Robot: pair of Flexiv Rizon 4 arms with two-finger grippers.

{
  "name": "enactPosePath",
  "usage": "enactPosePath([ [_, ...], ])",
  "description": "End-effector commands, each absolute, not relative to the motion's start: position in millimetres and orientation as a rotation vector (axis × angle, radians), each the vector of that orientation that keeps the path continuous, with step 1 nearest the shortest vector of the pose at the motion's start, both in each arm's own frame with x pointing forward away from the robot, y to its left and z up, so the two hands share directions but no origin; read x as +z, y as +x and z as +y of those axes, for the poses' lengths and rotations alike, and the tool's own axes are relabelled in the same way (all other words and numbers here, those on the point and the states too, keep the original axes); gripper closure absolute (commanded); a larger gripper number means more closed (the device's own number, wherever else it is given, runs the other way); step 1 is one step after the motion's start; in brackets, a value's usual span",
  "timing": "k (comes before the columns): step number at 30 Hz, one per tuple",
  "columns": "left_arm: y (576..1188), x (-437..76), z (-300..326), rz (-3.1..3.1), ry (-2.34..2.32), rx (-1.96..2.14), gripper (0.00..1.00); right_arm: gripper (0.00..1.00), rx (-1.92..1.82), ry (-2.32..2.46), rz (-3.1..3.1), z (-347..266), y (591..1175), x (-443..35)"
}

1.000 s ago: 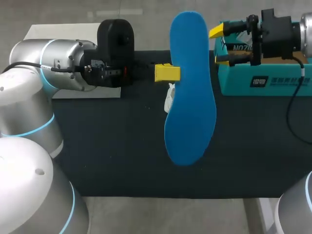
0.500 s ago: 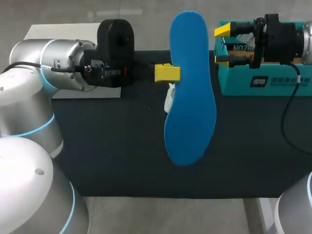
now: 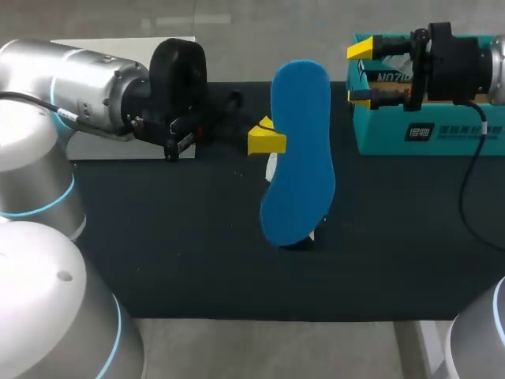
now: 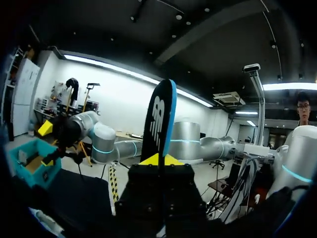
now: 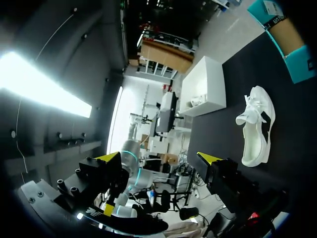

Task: Take the shoe out of the shoebox, open the shoe tongue, remove and reinsert the insole, then place the shoe into the shoebox

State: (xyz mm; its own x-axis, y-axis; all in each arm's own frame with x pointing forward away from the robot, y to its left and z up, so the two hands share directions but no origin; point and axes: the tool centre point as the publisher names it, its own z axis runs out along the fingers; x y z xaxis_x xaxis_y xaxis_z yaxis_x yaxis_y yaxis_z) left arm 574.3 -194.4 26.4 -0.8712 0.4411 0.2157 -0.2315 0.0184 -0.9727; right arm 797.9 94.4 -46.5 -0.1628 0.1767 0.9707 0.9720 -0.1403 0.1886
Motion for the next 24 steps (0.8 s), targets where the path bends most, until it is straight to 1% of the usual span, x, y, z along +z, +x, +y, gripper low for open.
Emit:
enactPosePath([
  [1, 589.6, 15.9, -192.8, -2.108, -0.887, 2.201, 1.00, 0.00, -1.380, -1.363, -1.387, 95.5, 797.7, -47.1],
  [6, 602.6, 7.5, -192.4, -2.138, -1.405, 2.207, 1.00, 0.00, -1.380, -1.363, -1.387, 95.5, 797.7, -47.1],
  [10, 614.7, 4.3, -193.3, -2.150, -1.686, 2.151, 1.00, 0.00, -1.380, -1.363, -1.387, 95.5, 797.7, -47.1],
  [13, 625.7, 6.6, -196.2, -2.104, -1.873, 2.216, 1.00, 0.00, -1.380, -1.363, -1.387, 95.5, 797.7, -47.1],
  [16, 634.8, 6.5, -200.1, -2.128, -1.918, 2.251, 1.00, 0.00, -1.380, -1.363, -1.387, 95.5, 797.7, -47.1],
  [17, 636.7, 5.0, -201.3, -2.175, -1.861, 2.238, 1.00, 0.00, -1.380, -1.363, -1.387, 95.5, 797.7, -47.1],
  [24, 636.7, 5.0, -201.3, -2.175, -1.861, 2.238, 1.00, 0.00, -1.380, -1.363, -1.387, 95.5, 797.7, -47.1],
])
